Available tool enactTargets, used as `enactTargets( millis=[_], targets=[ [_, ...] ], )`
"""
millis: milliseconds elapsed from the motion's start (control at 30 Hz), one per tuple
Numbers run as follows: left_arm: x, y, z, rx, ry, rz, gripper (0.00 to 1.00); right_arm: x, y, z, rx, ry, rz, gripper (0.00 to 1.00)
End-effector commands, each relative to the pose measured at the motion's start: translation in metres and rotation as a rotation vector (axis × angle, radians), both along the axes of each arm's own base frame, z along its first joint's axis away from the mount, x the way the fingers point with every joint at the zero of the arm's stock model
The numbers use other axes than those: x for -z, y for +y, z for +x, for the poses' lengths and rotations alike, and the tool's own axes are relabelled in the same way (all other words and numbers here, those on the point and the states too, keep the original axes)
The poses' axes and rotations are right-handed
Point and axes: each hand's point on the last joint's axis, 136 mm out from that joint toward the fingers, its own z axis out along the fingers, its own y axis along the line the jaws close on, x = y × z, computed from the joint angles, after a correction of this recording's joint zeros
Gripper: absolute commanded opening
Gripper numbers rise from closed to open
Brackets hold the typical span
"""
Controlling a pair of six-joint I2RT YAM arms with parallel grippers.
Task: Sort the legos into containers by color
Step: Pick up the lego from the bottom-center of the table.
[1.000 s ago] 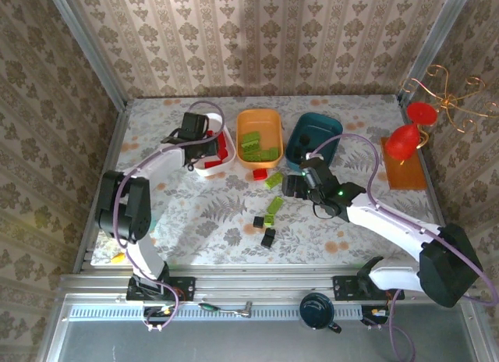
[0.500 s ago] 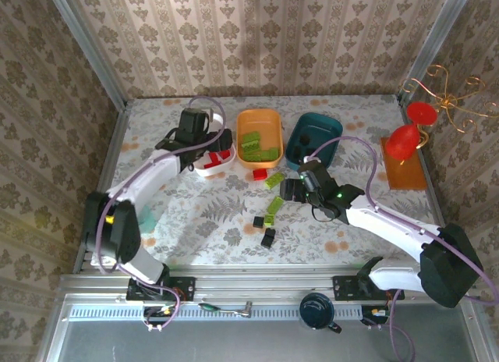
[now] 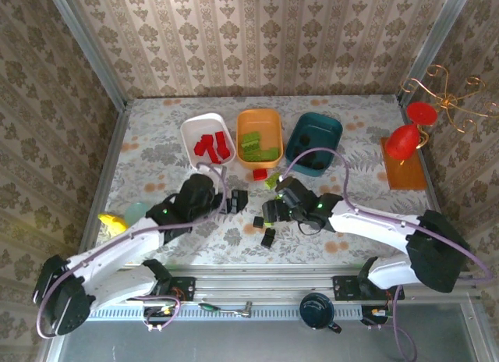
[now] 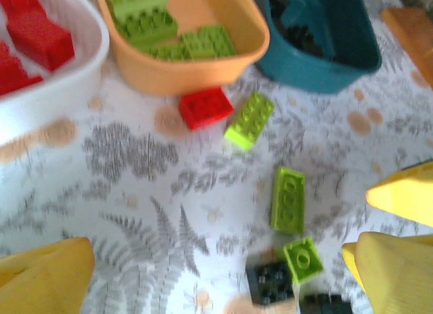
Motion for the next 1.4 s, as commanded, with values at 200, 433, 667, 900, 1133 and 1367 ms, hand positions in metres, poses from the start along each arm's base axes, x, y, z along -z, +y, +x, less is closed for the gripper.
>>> enactTargets(
  millis=[200,433,667,900,1133,1367],
  targets=[
    [0.020,0.026,-0.026,-0.093,0.023,-0.027,1.00,0.044,0.012,-0.036,-0.045,0.101,-0.111,0.83],
    [0.030,0.027,-0.028,-0.098,0.044,-0.018,1.00,0.052,0.025,-0.038,-0.040,0.103,-0.133,0.79],
    [0.036,0.028,-0.030,-0.097,0.056,-0.008,1.00,0.056,0.023,-0.039,-0.033,0.113,-0.146,0.69],
    [0.038,0.031,-0.030,-0.103,0.054,0.001,1.00,0.054,0.022,-0.043,-0.043,0.113,-0.119,0.52],
    [0.040,0.032,-0.030,-0.107,0.054,0.004,1.00,0.046,0.014,-0.042,-0.036,0.086,-0.118,0.41],
    [0.038,0.029,-0.030,-0.097,0.052,-0.008,1.00,0.032,-0.006,-0.035,0.004,0.053,-0.107,0.37]
  ],
)
